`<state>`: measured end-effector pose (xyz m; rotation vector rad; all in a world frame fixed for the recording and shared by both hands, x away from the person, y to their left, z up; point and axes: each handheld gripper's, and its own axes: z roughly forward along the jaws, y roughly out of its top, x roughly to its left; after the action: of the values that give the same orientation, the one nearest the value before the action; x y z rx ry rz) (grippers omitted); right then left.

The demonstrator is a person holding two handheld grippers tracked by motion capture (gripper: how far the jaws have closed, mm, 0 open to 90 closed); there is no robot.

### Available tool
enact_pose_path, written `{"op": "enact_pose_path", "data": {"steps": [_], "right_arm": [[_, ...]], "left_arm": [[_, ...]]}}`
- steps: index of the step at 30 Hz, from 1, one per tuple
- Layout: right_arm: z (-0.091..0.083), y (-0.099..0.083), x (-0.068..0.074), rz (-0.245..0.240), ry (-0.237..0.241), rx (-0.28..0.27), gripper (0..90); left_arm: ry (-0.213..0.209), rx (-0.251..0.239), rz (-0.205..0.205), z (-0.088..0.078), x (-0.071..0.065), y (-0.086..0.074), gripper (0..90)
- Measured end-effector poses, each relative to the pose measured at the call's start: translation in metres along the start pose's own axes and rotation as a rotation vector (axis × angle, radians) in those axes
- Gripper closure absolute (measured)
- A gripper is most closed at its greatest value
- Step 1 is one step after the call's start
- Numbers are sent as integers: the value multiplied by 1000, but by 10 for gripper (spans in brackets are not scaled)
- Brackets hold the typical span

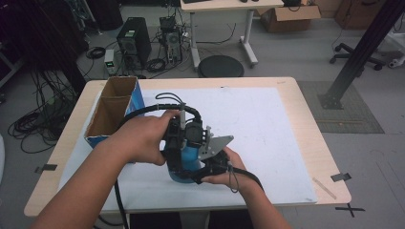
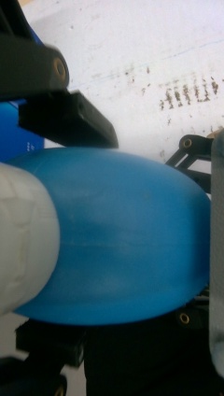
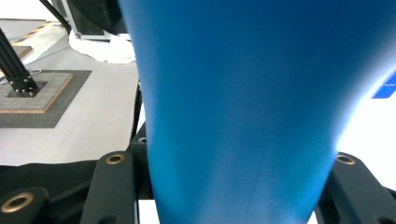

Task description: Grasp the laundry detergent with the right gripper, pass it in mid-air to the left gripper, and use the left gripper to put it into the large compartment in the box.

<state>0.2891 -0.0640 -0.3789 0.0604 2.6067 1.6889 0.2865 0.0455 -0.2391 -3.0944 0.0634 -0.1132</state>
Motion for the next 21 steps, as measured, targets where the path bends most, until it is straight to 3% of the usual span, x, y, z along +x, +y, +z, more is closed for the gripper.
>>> {"op": "enact_pose_path", "data": {"steps": [4, 21], "right_arm": [[0, 0, 0, 0, 0, 3, 449], [-2, 2, 2, -14, 7, 0, 449]], "left_arm": [[-2, 13, 7, 1, 0, 0, 375], [3, 15, -26, -2, -4, 2, 391]]}}
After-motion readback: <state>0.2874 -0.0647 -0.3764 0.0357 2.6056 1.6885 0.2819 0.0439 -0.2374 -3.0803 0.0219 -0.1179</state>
